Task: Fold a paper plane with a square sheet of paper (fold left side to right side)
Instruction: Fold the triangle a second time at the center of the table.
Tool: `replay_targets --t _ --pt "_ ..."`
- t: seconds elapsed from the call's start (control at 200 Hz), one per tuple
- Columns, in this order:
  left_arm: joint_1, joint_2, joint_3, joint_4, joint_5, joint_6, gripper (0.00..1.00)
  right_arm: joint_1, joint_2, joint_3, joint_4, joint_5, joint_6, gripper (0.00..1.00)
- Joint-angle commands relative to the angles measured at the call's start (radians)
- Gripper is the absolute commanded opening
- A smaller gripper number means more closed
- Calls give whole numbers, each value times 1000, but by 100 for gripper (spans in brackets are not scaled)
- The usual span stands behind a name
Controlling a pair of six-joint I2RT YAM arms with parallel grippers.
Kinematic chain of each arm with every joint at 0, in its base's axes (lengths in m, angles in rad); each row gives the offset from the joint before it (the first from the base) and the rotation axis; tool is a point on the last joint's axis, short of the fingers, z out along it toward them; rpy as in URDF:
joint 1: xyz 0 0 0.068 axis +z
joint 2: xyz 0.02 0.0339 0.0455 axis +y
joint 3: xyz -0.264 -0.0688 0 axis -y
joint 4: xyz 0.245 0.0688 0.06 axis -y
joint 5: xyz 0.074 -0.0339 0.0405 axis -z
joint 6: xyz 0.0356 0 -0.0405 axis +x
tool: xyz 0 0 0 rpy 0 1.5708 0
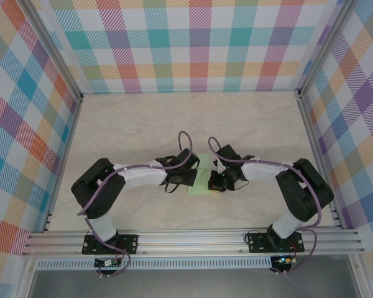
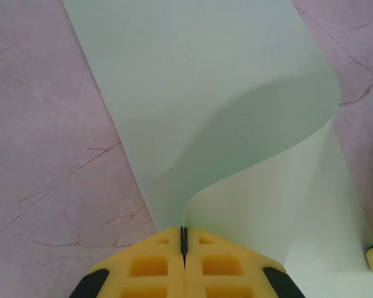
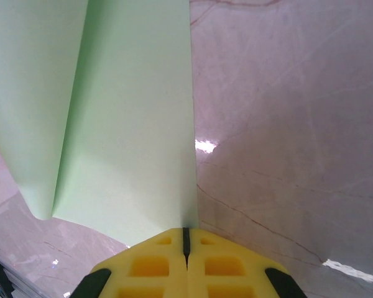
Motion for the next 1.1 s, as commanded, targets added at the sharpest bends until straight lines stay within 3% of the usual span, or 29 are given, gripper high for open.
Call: replay_targets --t 0.0,0.455,0.755,0.94,1.095 --pt "12 20 25 -12 -7 16 0 11 48 -16 -74 61 -21 0" --pt "13 42 22 -8 8 16 0 13 43 -20 -67 56 -19 0" --pt "13 53 10 -9 18 13 0 1 -46 -35 0 10 -5 0" --pt "10 59 7 -10 23 13 0 -43 -145 -74 100 -51 40 0" --pt "9 62 8 -9 28 14 0 -71 -150 -115 297 -127 133 0"
